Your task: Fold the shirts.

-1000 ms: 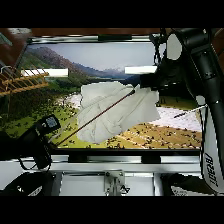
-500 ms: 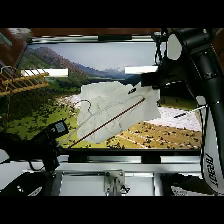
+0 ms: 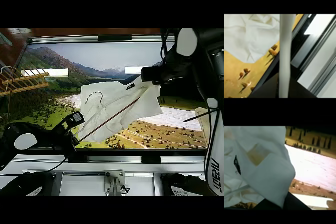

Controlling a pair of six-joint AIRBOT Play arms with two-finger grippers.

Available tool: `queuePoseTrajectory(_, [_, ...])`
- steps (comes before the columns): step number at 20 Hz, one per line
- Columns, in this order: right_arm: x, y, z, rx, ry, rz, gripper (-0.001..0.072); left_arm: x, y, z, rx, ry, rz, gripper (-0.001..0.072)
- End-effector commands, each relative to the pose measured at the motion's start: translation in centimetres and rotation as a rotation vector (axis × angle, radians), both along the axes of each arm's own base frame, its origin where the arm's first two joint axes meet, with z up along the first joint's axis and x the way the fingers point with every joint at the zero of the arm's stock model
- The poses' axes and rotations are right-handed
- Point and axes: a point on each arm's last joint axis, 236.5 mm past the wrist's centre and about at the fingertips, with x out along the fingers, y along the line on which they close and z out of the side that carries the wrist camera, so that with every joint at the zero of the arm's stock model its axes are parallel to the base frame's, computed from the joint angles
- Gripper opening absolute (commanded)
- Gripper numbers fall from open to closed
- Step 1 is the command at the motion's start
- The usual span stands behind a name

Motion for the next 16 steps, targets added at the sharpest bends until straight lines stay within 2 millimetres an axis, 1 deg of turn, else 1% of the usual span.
queuePoseTrajectory(1, [-0.4,0.6,2.1,0.041,-0.040,0.024,0.0086,0.3,-0.3,0.6,-0.017,-0.013,0.008,0.0058])
queuePoseTrajectory(3, [-1.3,2.6,2.1,0.108,-0.013,0.075,0.0086,0.4,-0.7,0.5,-0.029,-0.003,0.009,0.0058])
queuePoseTrajectory(5, [-1.9,4.6,2.2,0.129,-0.016,0.127,0.0086,0.4,-1.9,0.1,-0.065,0.030,0.019,0.0058])
queuePoseTrajectory(9, [-4.3,8.7,2.2,0.130,-0.009,0.243,0.0086,2.1,-4.8,0.0,-0.160,0.018,0.042,0.0058])
queuePoseTrajectory(13, [-7.0,12.2,2.3,0.134,-0.001,0.345,0.0086,4.2,-6.2,0.6,-0.214,-0.041,0.064,0.0058])
queuePoseTrajectory(14, [-7.5,12.8,2.3,0.132,-0.001,0.364,0.0086,4.3,-6.5,0.5,-0.215,-0.037,0.056,0.0058])
queuePoseTrajectory(16, [-8.2,13.5,2.4,0.129,-0.004,0.390,0.0086,3.9,-6.6,-0.3,-0.198,-0.003,0.043,0.0058])
